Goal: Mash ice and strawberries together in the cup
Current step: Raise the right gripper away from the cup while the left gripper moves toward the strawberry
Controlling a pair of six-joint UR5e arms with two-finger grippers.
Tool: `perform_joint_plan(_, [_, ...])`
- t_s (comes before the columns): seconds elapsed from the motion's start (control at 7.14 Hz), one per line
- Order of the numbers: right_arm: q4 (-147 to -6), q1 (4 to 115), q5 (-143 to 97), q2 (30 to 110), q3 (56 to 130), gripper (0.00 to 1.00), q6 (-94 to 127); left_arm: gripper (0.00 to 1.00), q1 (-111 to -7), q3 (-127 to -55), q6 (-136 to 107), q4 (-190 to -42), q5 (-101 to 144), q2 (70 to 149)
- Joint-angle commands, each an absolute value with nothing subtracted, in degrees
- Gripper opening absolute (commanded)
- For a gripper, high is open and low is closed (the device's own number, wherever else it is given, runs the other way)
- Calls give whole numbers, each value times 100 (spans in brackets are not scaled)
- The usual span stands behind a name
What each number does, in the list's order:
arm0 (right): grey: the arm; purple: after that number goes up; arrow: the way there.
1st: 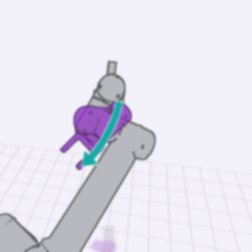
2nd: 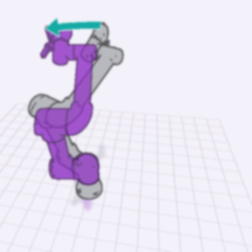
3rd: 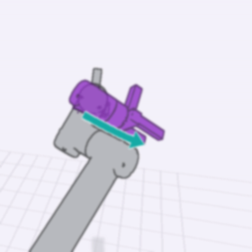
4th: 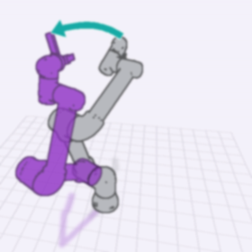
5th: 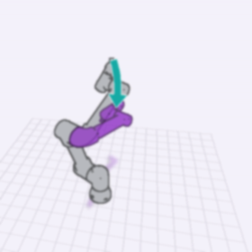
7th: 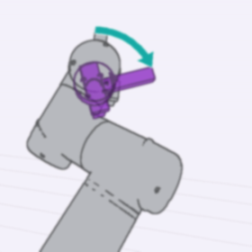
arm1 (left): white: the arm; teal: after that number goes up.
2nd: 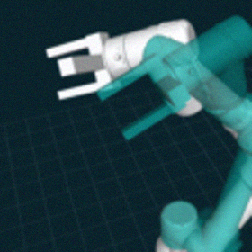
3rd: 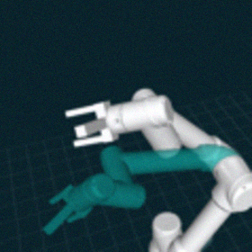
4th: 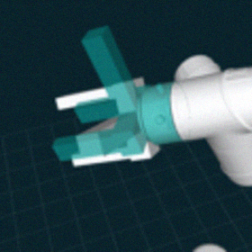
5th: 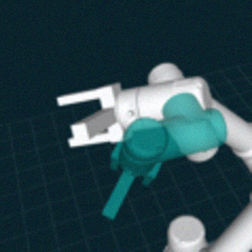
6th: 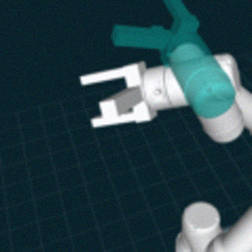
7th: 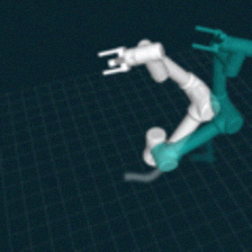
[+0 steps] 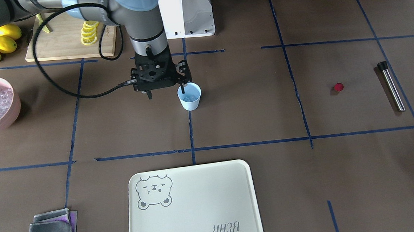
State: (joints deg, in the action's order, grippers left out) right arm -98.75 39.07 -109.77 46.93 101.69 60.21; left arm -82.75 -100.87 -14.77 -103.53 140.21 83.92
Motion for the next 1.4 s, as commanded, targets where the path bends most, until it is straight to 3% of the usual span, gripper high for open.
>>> perform_joint_plan(0.0, [-9879,5048,-11957,5489,10572,99,4805,100,-7309,-10099,-3367,-11964,13520,8061])
perform_joint_plan(0.28, [-9835,5745,-12348,6114,10652,99,3495,100,-6430,-10177,-4923,-12915,12863,7955])
perform_joint_plan(0.84, [-9844,6722,-12876,7056,10767,99,1944,98,-4522,-10556,-6606,-12981,10921,7937])
perform_joint_plan(1.26, [-9844,6768,-12885,7093,10767,99,1951,98,-4386,-10415,-6653,-12982,10811,8015])
